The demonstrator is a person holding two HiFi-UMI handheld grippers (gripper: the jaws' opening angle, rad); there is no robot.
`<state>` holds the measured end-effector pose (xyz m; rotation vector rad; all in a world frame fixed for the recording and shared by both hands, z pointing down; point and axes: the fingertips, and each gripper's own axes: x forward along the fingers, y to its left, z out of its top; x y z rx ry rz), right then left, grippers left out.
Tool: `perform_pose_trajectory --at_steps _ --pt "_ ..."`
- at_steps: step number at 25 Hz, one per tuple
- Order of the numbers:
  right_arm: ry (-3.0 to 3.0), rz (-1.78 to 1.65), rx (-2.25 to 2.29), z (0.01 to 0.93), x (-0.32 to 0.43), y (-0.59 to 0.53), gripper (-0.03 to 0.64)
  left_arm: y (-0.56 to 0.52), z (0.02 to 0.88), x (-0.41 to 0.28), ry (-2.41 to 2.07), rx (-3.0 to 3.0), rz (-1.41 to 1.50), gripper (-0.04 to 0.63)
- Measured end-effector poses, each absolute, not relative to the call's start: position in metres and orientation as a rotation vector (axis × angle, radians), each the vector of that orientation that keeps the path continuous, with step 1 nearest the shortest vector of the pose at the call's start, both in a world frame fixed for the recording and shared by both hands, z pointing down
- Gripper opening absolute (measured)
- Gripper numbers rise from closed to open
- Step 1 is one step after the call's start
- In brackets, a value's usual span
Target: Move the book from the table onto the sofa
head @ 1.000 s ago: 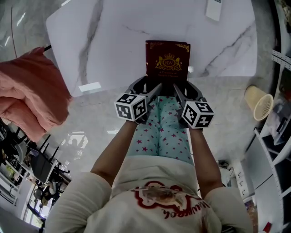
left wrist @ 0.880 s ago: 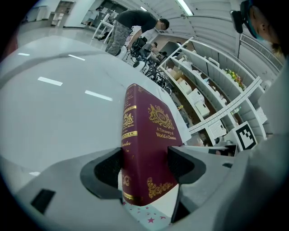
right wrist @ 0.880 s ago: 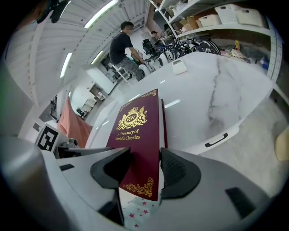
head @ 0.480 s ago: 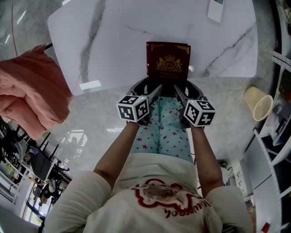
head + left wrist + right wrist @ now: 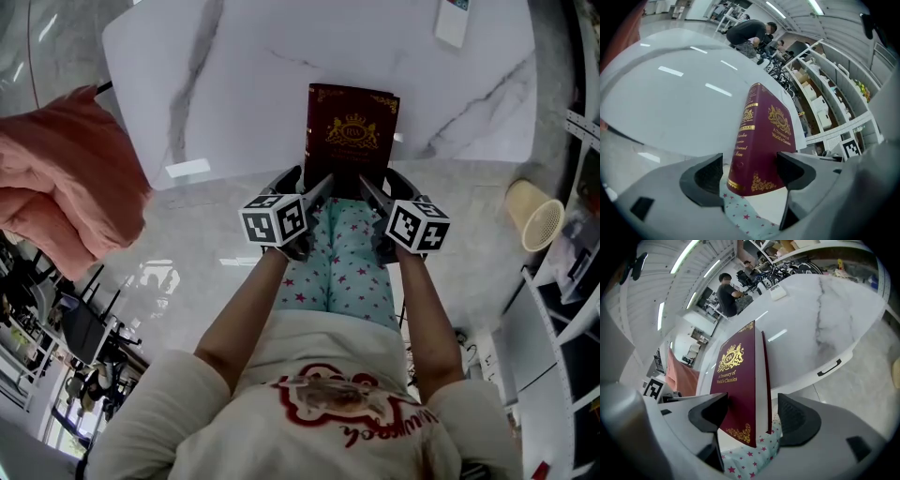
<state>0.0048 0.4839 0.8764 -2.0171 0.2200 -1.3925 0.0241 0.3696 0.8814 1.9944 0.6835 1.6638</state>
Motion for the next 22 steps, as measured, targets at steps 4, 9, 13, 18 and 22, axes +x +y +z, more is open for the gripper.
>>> perform_pose_trajectory --at_steps 4,9,13,18,22 --pt "0.290 -1.414 -1.946 0.879 0.005 0.480 0.313 0.365 0.886 0.012 0.595 1.848 1.668 0.345" --pt "0.468 -1.459 -1.806 0.887 0.001 0.465 0.318 0.374 0.893 0.008 0.696 1.659 1.647 0.345" --pt "0.569 -1.465 -1.723 0.891 0.002 0.463 0.319 0.379 0.895 0.009 0.797 1.561 1.633 0.345" --pt "0.676 -1.412 -1.601 0.895 0.003 0.455 0.318 0.385 0.898 0.006 0.865 1.352 1.556 0.345" --pt "0.727 -1.348 -1.503 0.897 0.003 0.451 0.318 0.392 0.898 0.006 0.930 1.238 1.502 0.345"
